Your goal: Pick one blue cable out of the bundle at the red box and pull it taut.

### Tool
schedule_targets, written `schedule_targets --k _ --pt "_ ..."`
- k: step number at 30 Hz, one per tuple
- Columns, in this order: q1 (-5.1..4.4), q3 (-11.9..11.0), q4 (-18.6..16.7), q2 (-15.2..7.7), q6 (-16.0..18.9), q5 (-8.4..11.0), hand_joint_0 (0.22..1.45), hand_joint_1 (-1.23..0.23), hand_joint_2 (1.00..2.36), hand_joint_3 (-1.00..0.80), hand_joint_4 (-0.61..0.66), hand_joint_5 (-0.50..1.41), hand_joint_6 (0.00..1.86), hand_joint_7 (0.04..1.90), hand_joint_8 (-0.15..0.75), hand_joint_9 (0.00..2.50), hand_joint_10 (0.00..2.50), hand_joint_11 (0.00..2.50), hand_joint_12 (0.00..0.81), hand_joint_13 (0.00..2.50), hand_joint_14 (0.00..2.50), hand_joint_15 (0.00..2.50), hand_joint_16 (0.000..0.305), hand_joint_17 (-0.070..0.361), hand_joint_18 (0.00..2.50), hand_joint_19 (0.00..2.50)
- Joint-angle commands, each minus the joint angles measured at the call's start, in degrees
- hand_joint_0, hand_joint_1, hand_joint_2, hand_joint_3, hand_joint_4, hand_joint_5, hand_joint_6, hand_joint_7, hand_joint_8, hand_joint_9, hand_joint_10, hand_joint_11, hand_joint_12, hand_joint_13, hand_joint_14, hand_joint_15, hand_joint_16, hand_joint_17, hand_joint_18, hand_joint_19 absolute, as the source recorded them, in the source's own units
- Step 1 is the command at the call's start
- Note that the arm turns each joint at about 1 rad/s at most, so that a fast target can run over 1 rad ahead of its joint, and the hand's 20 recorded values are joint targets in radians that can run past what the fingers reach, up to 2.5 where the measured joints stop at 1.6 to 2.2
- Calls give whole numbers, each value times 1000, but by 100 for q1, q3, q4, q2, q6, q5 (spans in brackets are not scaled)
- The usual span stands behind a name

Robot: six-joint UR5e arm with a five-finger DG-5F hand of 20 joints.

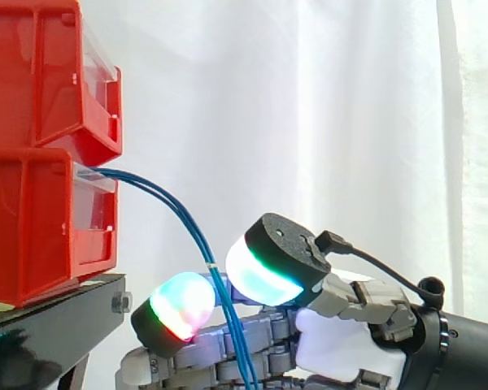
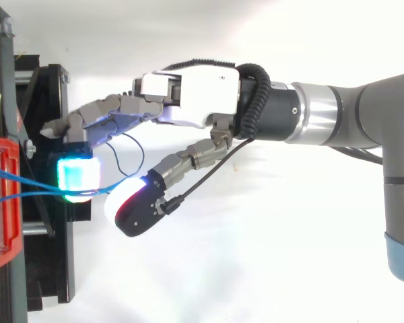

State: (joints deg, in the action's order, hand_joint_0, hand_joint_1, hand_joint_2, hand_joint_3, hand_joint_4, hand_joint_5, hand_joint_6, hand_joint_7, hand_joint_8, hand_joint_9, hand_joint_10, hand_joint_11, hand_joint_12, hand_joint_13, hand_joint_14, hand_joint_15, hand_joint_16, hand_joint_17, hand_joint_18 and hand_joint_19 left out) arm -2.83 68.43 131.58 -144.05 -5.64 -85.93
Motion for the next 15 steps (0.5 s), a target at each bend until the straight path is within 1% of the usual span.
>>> schedule_targets --k 1,6,15 --pt "2 -58 87 0 -7 -3 618 -726 1007 -399 233 -126 611 1115 322 571 4 173 347 277 2 79 48 107 173 96" --pt "2 -67 104 0 1 -3 619 -733 1008 -376 226 -135 664 1045 321 573 4 180 346 283 3 80 48 107 183 102" --pt "-7 -85 104 0 1 -108 628 -733 1010 -356 220 -150 732 971 324 580 4 188 347 291 2 79 47 107 190 101"
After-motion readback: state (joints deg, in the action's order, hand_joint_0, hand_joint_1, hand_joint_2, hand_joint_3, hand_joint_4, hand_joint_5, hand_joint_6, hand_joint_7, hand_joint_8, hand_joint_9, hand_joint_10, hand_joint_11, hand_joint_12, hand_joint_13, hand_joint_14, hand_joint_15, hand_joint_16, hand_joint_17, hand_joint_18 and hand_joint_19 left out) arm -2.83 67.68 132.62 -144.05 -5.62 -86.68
